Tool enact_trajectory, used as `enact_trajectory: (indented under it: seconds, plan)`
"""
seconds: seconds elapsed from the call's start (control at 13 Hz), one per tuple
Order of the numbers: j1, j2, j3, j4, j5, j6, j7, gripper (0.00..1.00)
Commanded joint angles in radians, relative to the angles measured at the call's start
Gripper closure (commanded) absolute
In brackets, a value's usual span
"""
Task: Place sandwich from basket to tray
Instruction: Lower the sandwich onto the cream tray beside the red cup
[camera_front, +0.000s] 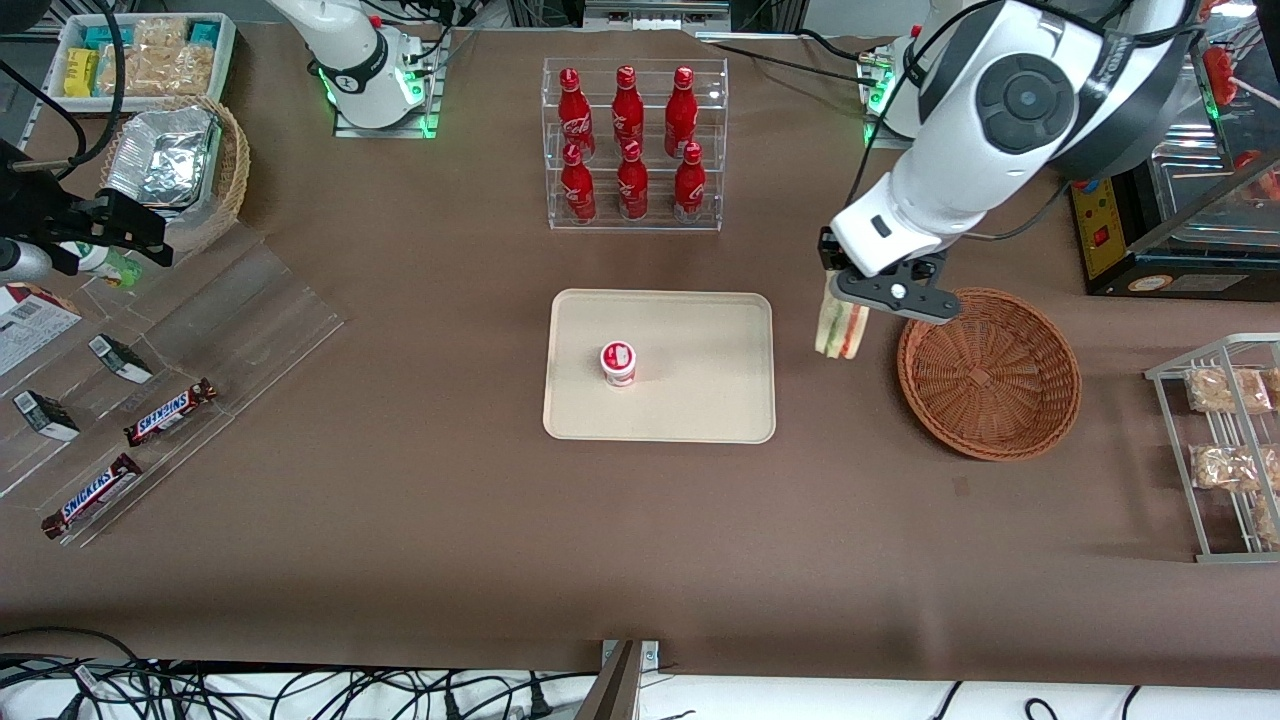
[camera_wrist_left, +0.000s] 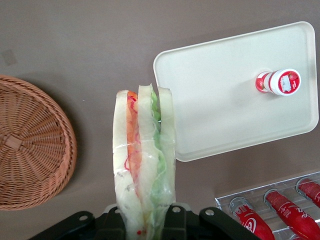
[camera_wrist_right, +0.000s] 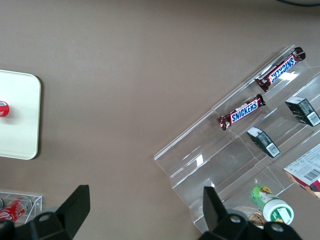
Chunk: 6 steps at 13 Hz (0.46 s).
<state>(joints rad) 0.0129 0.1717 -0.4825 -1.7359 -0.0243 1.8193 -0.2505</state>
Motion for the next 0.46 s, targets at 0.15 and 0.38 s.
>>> enact_trajectory:
  seconds: [0.15,0.38]
  plan:
    - [-0.065,0.118,-0.010,0.019,0.027,0.100,-0.150,1.00]
    - [-0.119,0.190,-0.010,0.019,0.108,0.165,-0.257,1.00]
